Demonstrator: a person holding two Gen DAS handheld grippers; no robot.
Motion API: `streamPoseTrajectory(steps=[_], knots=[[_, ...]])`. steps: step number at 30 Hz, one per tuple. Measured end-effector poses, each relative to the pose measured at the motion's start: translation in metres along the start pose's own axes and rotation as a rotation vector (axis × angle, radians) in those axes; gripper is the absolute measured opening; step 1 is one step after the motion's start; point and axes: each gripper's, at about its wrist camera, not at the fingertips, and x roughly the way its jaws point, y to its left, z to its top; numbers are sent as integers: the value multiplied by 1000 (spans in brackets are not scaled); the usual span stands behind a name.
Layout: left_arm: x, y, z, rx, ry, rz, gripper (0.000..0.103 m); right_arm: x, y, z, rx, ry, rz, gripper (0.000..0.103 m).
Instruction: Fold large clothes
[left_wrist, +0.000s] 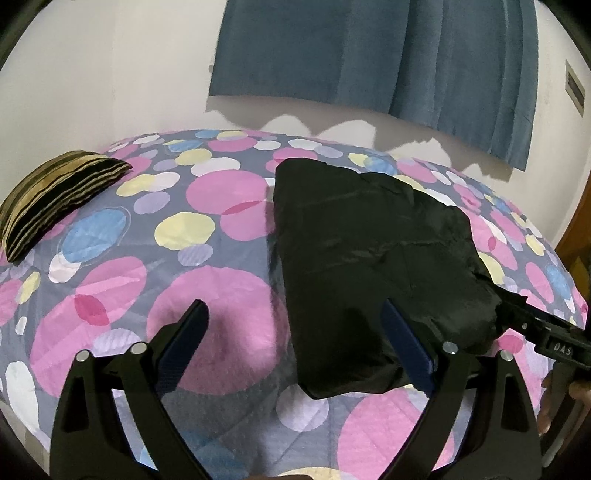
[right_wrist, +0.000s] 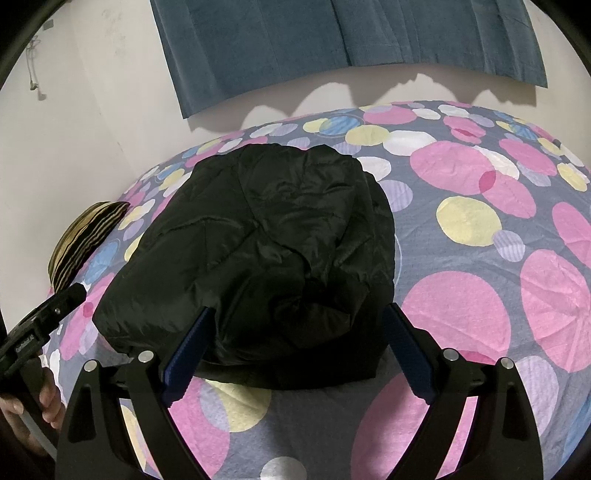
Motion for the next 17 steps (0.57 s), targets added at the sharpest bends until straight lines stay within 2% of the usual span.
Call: streamPoseTrajectory(steps=[4, 9, 12, 17], knots=[[-2, 6, -2, -46, -21, 15, 101, 0, 0, 0, -1, -1, 0, 91], [-2, 5, 0, -10, -36, 33, 101, -1, 1, 0, -1, 0, 0, 91], [2, 8, 0, -8, -11, 9, 101, -2, 1, 0, -5, -4, 4, 91], [10, 11, -2, -3, 4, 30, 101, -3, -3, 0, -7, -13, 10, 91]])
